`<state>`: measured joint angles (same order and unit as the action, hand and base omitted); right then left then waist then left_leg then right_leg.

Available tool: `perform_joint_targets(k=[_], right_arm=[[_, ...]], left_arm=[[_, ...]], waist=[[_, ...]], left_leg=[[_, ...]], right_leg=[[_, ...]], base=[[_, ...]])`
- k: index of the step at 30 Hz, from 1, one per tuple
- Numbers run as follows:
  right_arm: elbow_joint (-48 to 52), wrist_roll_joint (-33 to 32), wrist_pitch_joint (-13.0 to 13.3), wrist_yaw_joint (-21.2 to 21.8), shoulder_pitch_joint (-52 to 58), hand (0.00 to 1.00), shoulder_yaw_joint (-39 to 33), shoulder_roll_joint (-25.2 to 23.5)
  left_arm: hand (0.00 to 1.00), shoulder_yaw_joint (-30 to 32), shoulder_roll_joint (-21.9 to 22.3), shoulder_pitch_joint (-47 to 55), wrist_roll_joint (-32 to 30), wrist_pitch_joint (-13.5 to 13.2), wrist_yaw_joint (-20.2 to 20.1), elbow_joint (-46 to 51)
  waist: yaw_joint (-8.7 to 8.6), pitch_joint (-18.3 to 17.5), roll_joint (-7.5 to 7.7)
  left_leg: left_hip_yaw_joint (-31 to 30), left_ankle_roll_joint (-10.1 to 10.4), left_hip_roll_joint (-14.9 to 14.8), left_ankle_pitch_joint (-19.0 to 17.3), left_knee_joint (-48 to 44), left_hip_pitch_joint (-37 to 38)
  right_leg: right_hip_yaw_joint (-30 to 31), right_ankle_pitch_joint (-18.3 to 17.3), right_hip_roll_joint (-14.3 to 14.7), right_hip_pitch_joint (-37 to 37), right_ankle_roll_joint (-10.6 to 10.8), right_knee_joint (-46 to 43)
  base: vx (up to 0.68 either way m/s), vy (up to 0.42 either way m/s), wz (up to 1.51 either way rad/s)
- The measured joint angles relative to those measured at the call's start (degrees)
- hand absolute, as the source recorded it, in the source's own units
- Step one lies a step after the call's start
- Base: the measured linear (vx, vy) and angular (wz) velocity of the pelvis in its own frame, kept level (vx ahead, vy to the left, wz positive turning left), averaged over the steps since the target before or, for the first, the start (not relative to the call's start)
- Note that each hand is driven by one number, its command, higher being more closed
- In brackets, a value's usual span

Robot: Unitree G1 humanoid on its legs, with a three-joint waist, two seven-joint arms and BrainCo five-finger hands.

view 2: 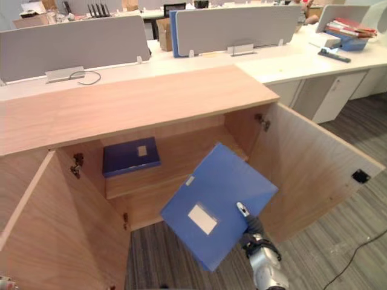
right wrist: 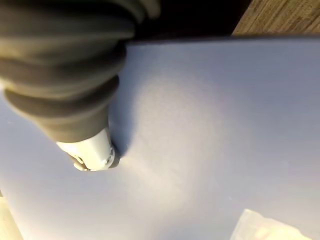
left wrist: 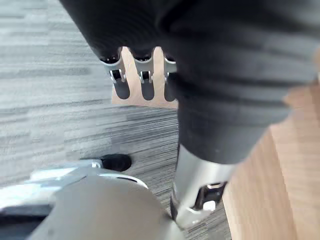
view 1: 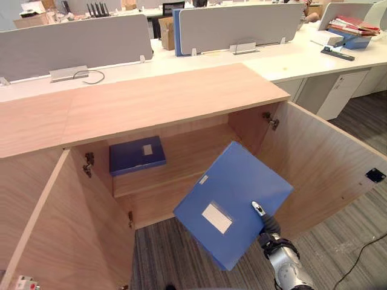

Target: Walk over to the cabinet, pick up the folder, carry it to the office cabinet, place the folder inside the office cabinet, then close the office cabinet door

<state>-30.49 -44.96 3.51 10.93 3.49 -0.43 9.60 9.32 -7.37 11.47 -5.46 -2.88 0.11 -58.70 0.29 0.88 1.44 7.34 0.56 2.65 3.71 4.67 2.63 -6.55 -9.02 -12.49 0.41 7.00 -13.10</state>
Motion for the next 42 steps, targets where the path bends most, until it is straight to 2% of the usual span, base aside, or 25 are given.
perform_joint_targets(k=[1, 2, 3, 4, 5, 6, 7, 8, 9, 10, 12, 14, 15, 16, 18, 20, 24, 29, 34, 42], right_arm=[[0.1, -0.5, 0.0, 0.0, 0.2, 1.0, 0.0, 0.0], [0.2, -1.7, 0.0, 0.1, 0.3, 1.0, 0.0, 0.0], [0.2, -2.4, 0.0, 0.2, 0.4, 1.0, 0.4, -0.3], [0.2, -2.9, 0.0, 0.2, 0.4, 1.0, 0.9, -0.6], [0.2, -3.2, 0.0, 0.2, 0.4, 1.0, 1.3, -0.6], [0.2, -3.3, -0.1, 0.3, 0.6, 1.0, 1.9, -0.7], [0.3, -3.3, -0.3, 0.7, 1.0, 1.0, 1.9, -0.8], [0.3, -3.2, -0.4, 1.0, 1.1, 1.0, 1.9, -0.8], [0.3, -3.3, -0.7, 1.3, 1.1, 1.0, 1.9, -0.8], [0.2, -3.3, -1.0, 1.4, 1.3, 1.0, 2.0, -0.8], [0.3, -3.3, -1.2, 1.5, 1.6, 1.0, 2.5, -1.0], [0.7, -3.4, -1.2, 1.5, 1.9, 1.0, 2.9, -1.5], [1.7, -3.4, -1.2, 1.5, 2.7, 1.0, 2.8, -2.2], [1.7, -3.4, -1.2, 1.4, 3.4, 1.0, 2.5, -2.0], [2.5, -3.4, -1.2, 1.4, 3.6, 1.0, 2.3, -1.7], [3.4, -3.2, -1.4, 1.3, 3.6, 1.0, 2.8, -1.9], [6.2, -2.9, -1.7, 1.3, 3.7, 1.0, 2.8, -1.7], [5.9, -2.9, -1.9, 1.4, 4.1, 1.0, 4.5, -1.7], [2.2, -2.8, -2.8, 1.3, 3.9, 1.0, 6.7, -1.7], [-2.5, -3.0, -3.4, 0.0, 1.0, 1.0, 6.6, -0.4]], left_arm=[[0.0, -1.1, -0.2, 0.0, -0.9, -0.2, 0.0, 0.1], [0.0, -2.2, -0.2, -0.2, -2.1, -0.3, 0.1, 0.5], [0.0, -2.6, -0.3, 0.0, -2.6, -0.4, 0.1, 1.0], [0.0, -2.9, -0.6, -0.2, -2.8, -0.5, 0.2, 1.3], [0.0, -3.0, -0.8, -0.3, -2.8, -0.5, 0.2, 1.4], [0.0, -3.9, -1.3, -0.3, -3.1, -0.3, 0.3, 1.8], [0.0, -4.8, -1.5, -0.5, -3.4, -0.3, 0.3, 2.3], [0.0, -4.8, -1.6, -0.7, -3.4, -0.3, 0.3, 2.5], [0.0, -4.8, -1.7, -1.5, -3.6, -0.3, 0.4, 2.5], [0.0, -4.7, -1.7, -1.9, -3.7, -0.4, 0.4, 2.5], [0.0, -4.4, -1.9, -1.9, -3.9, -0.4, 0.4, 2.7], [0.0, -3.4, -2.1, -1.0, -4.3, -0.5, 0.4, 3.3], [0.0, -2.9, -2.5, -0.7, -5.0, -0.4, 0.4, 3.7], [0.0, -1.6, -1.9, -0.8, -5.5, -0.2, 0.4, 3.3], [0.0, 0.2, 0.2, -0.2, -6.0, -0.4, 0.5, 3.9], [0.0, 2.3, 0.9, 0.0, -6.2, -0.4, 0.5, 4.3], [0.0, 4.1, 1.7, 0.2, -4.3, 0.0, 0.5, 4.2], [0.0, 3.9, 1.8, 0.8, -0.8, 0.2, 0.7, 4.1], [0.0, 1.7, 1.2, 1.0, 1.6, 0.2, 0.8, 4.0], [0.0, -1.9, 0.4, 0.7, 1.8, 0.2, 1.5, 4.2]], waist=[[-0.04, 0.1, 0.0], [-0.02, 0.3, -0.52], [0.36, 0.4, -0.6], [0.34, 1.6, -0.52], [0.2, 2.1, -0.41], [-0.55, 2.6, -0.62], [-0.9, 3.3, -0.64], [-0.79, 3.7, -0.42], [-0.76, 5.2, -0.58], [-0.77, 6.5, -0.76], [-0.64, 7.0, -0.39], [-0.36, 7.0, 1.13], [-0.17, 6.6, 3.49], [-0.05, 6.2, 3.0], [0.35, 5.9, 1.05], [0.57, 5.5, 0.31], [0.62, 5.5, 0.3], [0.55, 5.3, 0.28], [0.7, 5.0, -0.08], [0.55, 4.2, -1.15]], left_leg=[[-0.7, -0.4, 0.6, -0.6, 0.1, 0.6], [-1.3, -0.7, 1.1, -0.5, 0.2, 1.0], [-1.4, -0.7, 1.0, -0.5, 0.0, 1.2], [-1.9, -1.5, 0.9, -0.5, -0.4, 2.2], [-2.2, -1.9, 0.8, -0.6, -0.4, 2.6], [-3.9, -2.7, 0.5, -0.8, -0.8, 3.4], [-5.1, -3.3, 0.1, -1.0, -0.9, 3.7], [-5.5, -3.4, -0.2, -1.2, -1.0, 3.8], [-7.1, -3.7, -1.2, -1.6, -1.9, 4.0], [-7.8, -3.3, -2.3, -2.5, -2.9, 4.6], [-8.1, -2.6, -3.2, -4.1, -4.7, 5.1], [-8.0, -0.8, -2.6, -5.7, -6.7, 5.4], [-8.1, -0.1, -0.7, -7.1, -7.5, 5.4], [-8.4, 0.6, -1.5, -7.9, -8.1, 5.3], [-7.6, 1.7, -3.6, -8.5, -7.9, 5.0], [-7.1, 2.9, -6.2, -8.9, -7.5, 4.5], [-5.5, 3.9, -7.9, -8.9, -6.7, 4.8], [-4.6, 4.2, -7.9, -9.1, -5.5, 5.7], [-4.4, 3.7, -7.4, -9.4, -5.0, 4.9], [-4.6, 3.7, -7.1, -9.5, -5.1, 2.9]], right_leg=[[-0.3, -0.3, -1.0, -0.3, 0.1, -2.4], [-2.5, -0.2, -2.3, -3.6, -0.3, -9.9], [-5.4, 0.6, -3.5, -5.7, -1.6, -15.6], [-7.8, 2.1, -4.7, -7.2, -3.9, -20.6], [-8.0, 3.1, -5.0, -7.6, -4.6, -22.7], [-8.5, 5.1, -5.5, -8.4, -4.9, -26.0], [-8.8, 2.5, -5.3, -8.7, -3.9, -26.0], [-8.9, 0.6, -4.9, -9.0, -3.6, -25.4], [-9.0, -1.4, -3.0, -9.3, -3.3, -23.0], [-9.0, -1.4, -1.3, -9.3, -3.2, -20.1], [-9.0, -1.1, 0.4, -9.5, -3.0, -15.1], [-8.9, 2.4, 1.1, -8.9, -3.0, -6.9], [-8.6, 8.6, 0.0, -9.0, -3.7, -2.6], [-9.3, 10.2, 0.3, -8.8, -4.5, -2.9], [-10.2, 9.5, 2.8, -8.5, -4.9, -0.8], [-10.7, 9.2, 5.5, -8.5, -5.5, 0.9], [-11.2, 8.9, 7.2, -8.4, -6.0, 1.9], [-11.1, 9.2, 7.2, -7.5, -6.1, 2.9], [-10.7, 10.0, 6.9, -7.8, -5.6, 4.5], [-10.9, 10.8, 6.9, -9.3, -5.5, 5.7]], base=[[0.04, 0.083, 0.12], [0.04, 0.069, 0.02], [0.05, 0.076, 0.02], [0.03, 0.075, 0.06], [0.01, 0.063, 0.32], [0.0, 0.046, 0.47], [0.0, 0.032, 0.5], [0.01, 0.001, 0.49], [0.02, -0.031, 0.45], [0.02, -0.035, 0.43], [0.07, -0.097, 0.23], [0.12, -0.17, 0.11], [0.17, -0.21, 0.16], [0.18, -0.201, 0.17], [0.16, -0.149, -0.02], [0.16, -0.164, -0.11], [0.12, -0.081, -0.05], [0.08, 0.028, -0.01], [0.08, 0.063, 0.0], [0.09, 0.039, 0.0]])
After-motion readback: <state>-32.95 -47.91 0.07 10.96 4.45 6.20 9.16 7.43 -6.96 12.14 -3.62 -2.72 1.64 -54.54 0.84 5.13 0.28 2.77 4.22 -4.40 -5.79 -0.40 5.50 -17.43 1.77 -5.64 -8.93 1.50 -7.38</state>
